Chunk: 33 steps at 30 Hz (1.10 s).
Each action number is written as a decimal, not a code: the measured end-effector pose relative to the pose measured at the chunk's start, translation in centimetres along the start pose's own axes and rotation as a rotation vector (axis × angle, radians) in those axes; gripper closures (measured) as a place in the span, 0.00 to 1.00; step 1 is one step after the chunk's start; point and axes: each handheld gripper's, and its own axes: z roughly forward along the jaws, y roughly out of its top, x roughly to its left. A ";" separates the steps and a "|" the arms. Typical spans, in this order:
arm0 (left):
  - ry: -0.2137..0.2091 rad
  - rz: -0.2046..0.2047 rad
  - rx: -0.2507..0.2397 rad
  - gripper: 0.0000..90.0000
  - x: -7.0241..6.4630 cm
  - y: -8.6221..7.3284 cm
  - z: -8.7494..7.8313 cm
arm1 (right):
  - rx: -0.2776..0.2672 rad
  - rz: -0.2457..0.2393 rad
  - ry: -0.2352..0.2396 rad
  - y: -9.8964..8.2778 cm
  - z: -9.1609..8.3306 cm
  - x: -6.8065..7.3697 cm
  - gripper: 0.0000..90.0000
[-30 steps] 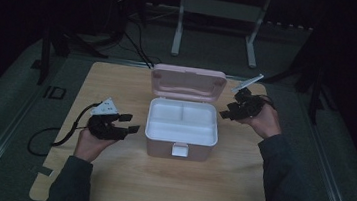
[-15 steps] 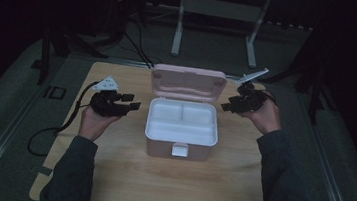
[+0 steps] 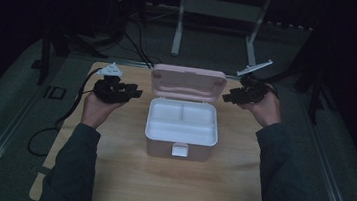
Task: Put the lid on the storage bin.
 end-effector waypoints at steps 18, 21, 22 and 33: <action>0.009 -0.008 -0.008 0.76 0.4 3.8 1.1 | -0.021 0.019 -0.036 1.5 0.4 -0.4 0.94; 0.012 0.000 -0.003 0.79 0.1 4.2 1.4 | -0.033 0.017 -0.038 1.7 0.5 -0.3 0.94; 0.010 0.004 -0.003 0.80 0.1 4.4 1.5 | -0.034 0.016 -0.036 1.8 0.6 -0.3 0.94; 0.025 0.004 0.009 0.95 -0.2 4.8 1.8 | -0.076 0.029 -0.012 1.8 0.3 -0.2 0.90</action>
